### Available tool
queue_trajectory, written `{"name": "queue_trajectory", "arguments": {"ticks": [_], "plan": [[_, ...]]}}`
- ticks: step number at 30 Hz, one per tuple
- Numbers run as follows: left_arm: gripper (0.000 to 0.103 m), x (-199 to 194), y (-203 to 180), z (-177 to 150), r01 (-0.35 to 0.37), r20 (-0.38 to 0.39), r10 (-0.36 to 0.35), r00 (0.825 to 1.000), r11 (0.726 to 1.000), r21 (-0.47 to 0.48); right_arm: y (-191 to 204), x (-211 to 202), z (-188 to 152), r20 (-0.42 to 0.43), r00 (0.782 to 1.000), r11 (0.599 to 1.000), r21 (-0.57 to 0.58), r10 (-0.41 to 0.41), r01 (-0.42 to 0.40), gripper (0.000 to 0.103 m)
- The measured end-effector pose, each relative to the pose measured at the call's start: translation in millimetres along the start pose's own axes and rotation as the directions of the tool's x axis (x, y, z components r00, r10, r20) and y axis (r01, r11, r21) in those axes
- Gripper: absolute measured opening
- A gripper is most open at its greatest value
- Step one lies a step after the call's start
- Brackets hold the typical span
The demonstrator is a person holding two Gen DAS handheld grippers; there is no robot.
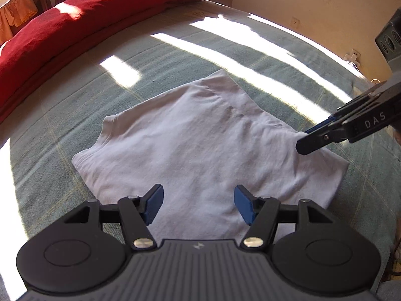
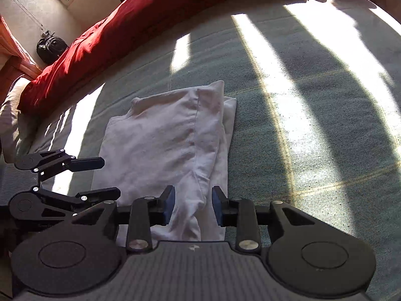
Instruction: Fold clothes
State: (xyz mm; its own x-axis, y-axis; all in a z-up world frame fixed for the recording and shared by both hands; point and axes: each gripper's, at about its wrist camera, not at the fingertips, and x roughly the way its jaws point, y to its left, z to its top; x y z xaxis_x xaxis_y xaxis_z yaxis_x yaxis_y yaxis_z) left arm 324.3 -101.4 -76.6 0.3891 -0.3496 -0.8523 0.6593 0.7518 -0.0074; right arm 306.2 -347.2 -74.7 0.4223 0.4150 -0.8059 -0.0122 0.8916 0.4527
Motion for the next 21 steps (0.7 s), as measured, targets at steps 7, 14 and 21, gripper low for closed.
{"name": "queue_trajectory", "arguments": {"ticks": [7, 14, 21], "plan": [[0.063, -13, -16, -8, 0.016, 0.003, -0.016, 1.000, 1.000, 0.007, -8, -7, -32, -0.044, 0.999, 0.998, 0.064, -0.015, 0.018, 0.007], [0.063, -18, -31, -20, 0.028, -0.015, -0.028, 1.000, 0.999, 0.047, -10, -26, -45, -0.028, 0.998, 0.997, 0.058, -0.052, 0.053, 0.012], [0.063, -20, -46, -34, 0.038, -0.046, -0.033, 0.998, 0.994, 0.105, 21, -38, -27, 0.090, 0.995, 0.993, -0.105, -0.044, 0.053, 0.018]]}}
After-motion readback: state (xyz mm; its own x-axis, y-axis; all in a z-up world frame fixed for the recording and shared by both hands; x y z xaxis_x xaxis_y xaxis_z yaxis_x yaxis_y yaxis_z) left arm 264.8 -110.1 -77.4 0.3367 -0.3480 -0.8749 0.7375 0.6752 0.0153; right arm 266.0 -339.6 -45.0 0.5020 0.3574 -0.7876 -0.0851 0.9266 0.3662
